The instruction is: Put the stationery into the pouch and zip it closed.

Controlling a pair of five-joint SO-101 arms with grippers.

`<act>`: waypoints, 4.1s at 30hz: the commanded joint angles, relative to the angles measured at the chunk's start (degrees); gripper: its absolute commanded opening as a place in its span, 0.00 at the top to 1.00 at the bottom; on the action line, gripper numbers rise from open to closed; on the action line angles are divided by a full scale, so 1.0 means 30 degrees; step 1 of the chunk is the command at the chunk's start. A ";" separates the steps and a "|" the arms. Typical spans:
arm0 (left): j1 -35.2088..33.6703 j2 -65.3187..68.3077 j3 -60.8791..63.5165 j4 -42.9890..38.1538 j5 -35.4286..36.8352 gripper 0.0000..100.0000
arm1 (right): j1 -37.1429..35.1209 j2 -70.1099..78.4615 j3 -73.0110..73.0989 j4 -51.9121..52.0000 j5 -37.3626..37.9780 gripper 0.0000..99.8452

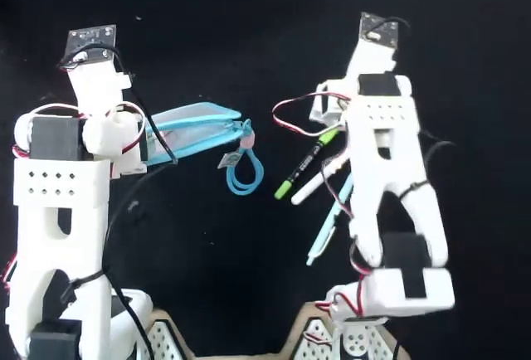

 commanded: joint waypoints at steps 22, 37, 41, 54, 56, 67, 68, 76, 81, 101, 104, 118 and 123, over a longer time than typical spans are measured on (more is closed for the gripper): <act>0.0044 0.0147 0.0484 -0.0059 0.0088 0.97 | 0.0967 0.9626 -0.8308 0.0996 -0.2725 0.86; 0.0044 0.0147 0.0484 -0.0117 0.0088 0.97 | 0.0850 1.3231 -1.6220 0.6799 0.0205 0.99; 0.0044 0.0147 0.0484 -0.0117 0.0088 0.97 | 0.0733 1.3201 -1.8769 0.9436 0.1201 0.99; 0.0044 0.0147 0.0484 -0.0147 0.0088 0.97 | 0.0352 1.5868 -1.9267 0.9641 -0.1143 0.84; 0.0044 0.0147 0.0484 -0.0117 0.0088 0.97 | 0.0293 1.6571 -1.9736 0.9582 -0.1143 0.86; 0.0044 0.0147 0.0484 -0.0117 0.0088 0.97 | 0.0234 2.0821 -2.4454 1.0403 -0.0996 0.90; 0.0044 0.0147 0.0484 -0.0117 0.0088 0.97 | 0.0293 2.1084 -2.4835 1.0696 -0.0967 0.93; 0.0044 0.0147 0.0484 -0.0176 0.0088 0.97 | 0.0205 1.9853 -2.5861 1.1194 0.0410 0.99; 0.0044 0.0147 0.0484 -0.0176 0.0088 0.97 | 0.0205 1.6601 -2.4220 1.1223 0.2403 0.99; 0.0044 0.0147 0.0484 -0.0176 0.0088 0.97 | -0.4103 -0.4176 -1.2762 1.1106 0.5949 0.99; 0.0044 0.0147 0.0484 -0.0176 0.0088 0.97 | -0.5714 -0.7106 -1.1648 1.0960 0.5949 0.99; 0.0015 0.0147 0.0484 -0.0176 0.0088 0.97 | -1.1722 -1.8447 -0.2095 0.0645 0.5802 0.99; 0.0015 0.0147 0.0484 -0.0176 0.0088 0.97 | -1.1956 -2.2432 0.4205 -0.5451 0.5802 0.99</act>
